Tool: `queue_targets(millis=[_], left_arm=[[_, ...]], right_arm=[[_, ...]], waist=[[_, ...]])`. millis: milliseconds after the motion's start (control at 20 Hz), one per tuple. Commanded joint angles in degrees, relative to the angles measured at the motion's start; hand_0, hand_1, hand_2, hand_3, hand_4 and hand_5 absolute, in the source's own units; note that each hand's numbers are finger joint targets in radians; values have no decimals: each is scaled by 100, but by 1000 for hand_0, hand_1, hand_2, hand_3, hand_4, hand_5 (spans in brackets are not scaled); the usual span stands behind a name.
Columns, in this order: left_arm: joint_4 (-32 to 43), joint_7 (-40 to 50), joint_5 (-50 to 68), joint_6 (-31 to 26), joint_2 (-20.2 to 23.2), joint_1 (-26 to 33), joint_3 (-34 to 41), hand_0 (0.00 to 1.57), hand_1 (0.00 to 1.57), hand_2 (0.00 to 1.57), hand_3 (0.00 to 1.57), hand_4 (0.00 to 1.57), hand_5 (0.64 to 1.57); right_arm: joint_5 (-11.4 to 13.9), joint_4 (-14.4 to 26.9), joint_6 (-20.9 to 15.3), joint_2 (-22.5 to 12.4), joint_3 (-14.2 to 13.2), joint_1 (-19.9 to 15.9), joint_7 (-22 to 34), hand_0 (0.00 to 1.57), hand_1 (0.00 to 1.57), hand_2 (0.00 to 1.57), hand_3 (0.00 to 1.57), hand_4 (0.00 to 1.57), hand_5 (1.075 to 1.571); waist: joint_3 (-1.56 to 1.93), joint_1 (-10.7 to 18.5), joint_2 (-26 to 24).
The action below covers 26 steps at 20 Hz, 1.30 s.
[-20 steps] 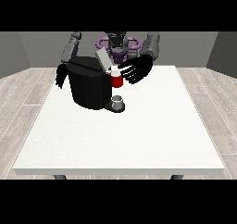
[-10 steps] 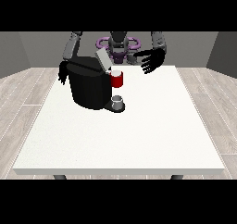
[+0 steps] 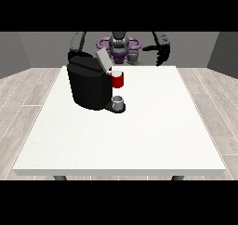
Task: Insert the coffee pod into the coffee machine and close the lid
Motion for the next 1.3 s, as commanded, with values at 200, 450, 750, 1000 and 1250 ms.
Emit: queue_targets(millis=[200,450,750,1000,1250], left_arm=[[158,-102,238,-161,378,1232,328,0,0,0,0,345,1571],[55,-114,266,-195,400,1613,307,0,0,0,0,295,1571],[-489,-305,413,-33,162,1572,166,0,0,0,0,118,1571],[-812,-629,588,-449,215,1678,-1,0,0,0,0,174,1571],[-1602,-111,688,-338,118,1351,-280,0,0,0,0,183,1571]], right_arm=[[632,-1745,-315,665,1238,248,968,0,0,0,0,183,1571],[729,-2705,-801,684,2018,398,1168,0,0,0,0,209,1571],[995,-4032,-1172,687,2093,17,1920,0,0,0,0,338,1571],[1089,-3832,-1853,687,2275,-209,1986,0,0,0,0,345,1571],[1382,-3539,-1755,688,1799,-939,2126,0,0,0,0,269,1571]], waist=[[-2,-644,-959],[3,-670,-1194],[6,-514,-501],[8,21,180],[9,259,565]])
